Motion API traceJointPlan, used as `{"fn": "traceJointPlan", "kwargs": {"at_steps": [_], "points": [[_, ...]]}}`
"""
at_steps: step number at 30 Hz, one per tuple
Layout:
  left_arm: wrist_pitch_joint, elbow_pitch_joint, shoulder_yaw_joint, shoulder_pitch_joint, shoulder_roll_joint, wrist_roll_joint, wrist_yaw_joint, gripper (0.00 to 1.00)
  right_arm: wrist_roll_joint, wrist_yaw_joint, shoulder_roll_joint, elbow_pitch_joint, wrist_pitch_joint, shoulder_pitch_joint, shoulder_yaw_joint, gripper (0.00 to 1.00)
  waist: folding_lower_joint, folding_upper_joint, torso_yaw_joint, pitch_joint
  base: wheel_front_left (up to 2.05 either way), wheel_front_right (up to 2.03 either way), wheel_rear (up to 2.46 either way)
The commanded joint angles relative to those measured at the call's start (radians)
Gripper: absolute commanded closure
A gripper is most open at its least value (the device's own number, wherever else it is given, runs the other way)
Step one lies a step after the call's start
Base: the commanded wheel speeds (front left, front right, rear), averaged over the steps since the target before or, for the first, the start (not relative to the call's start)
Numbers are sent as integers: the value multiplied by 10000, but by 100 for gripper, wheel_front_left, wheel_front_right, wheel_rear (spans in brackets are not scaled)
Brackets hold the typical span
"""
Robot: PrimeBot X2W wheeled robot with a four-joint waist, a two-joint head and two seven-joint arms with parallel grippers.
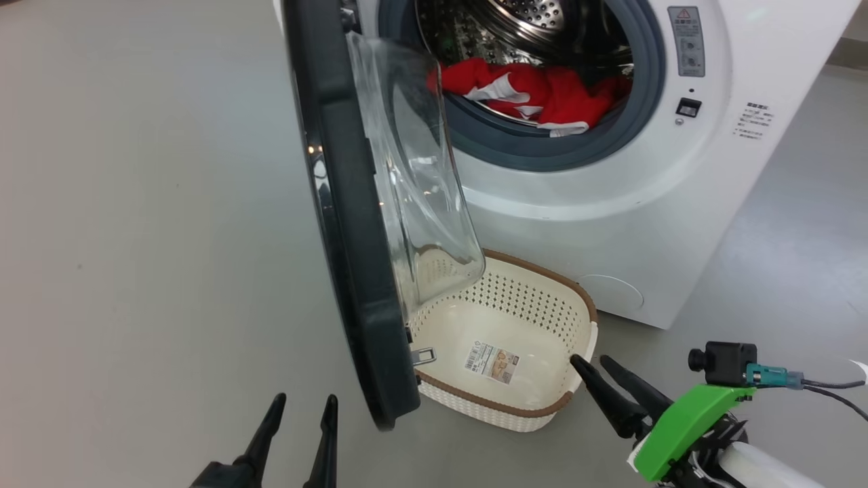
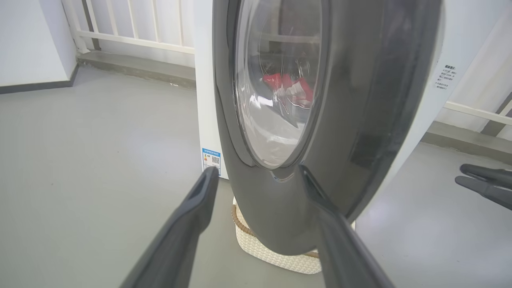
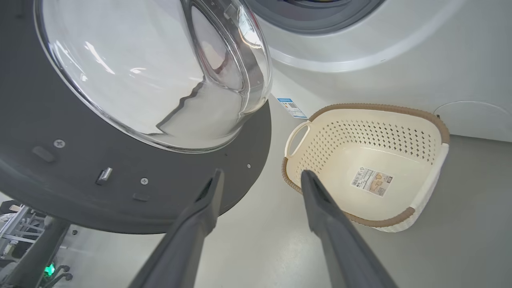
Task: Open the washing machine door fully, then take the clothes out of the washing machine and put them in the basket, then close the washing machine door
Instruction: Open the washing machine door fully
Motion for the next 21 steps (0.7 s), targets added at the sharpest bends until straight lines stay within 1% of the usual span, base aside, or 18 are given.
{"fn": "traceJointPlan", "kwargs": {"at_steps": [1, 5, 7, 8, 13, 15, 21], "points": [[-120, -171, 388, -316, 47, 86, -71, 0, -253, 77, -159, -101, -193, 106, 118, 0, 0, -1, -126, 64, 0, 0, 0], [-120, -141, 456, -376, 47, 100, -88, 0, -784, 77, -297, 271, -575, 116, 155, 0, 0, -1, -234, 87, 0, 0, 0], [-120, -132, 487, -379, 47, 112, -92, 0, -1271, 77, -334, 497, -650, 125, 57, 0, 0, -1, -277, 71, 0, 0, 0], [-120, -131, 505, -374, 47, 120, -94, 0, -1586, 77, -322, 594, -662, 125, -169, 0, 0, -1, -299, 62, 0, 0, 0], [-120, -118, 551, -348, 47, 144, -101, 0, -3463, 77, 126, 600, -672, 763, -2154, 0, 0, -1, -316, 7, 0, 0, 0], [-120, -119, 584, -330, 47, 153, -100, 0, -4283, 77, 382, 444, -673, 1156, -2949, 0, 0, -1, -318, -9, 0, 0, 0], [-120, -103, 690, -255, 47, 184, -123, 0, -6766, 77, 1117, -239, -674, 2254, -4903, 0, 0, -1, -349, -55, 0, 0, 0]]}}
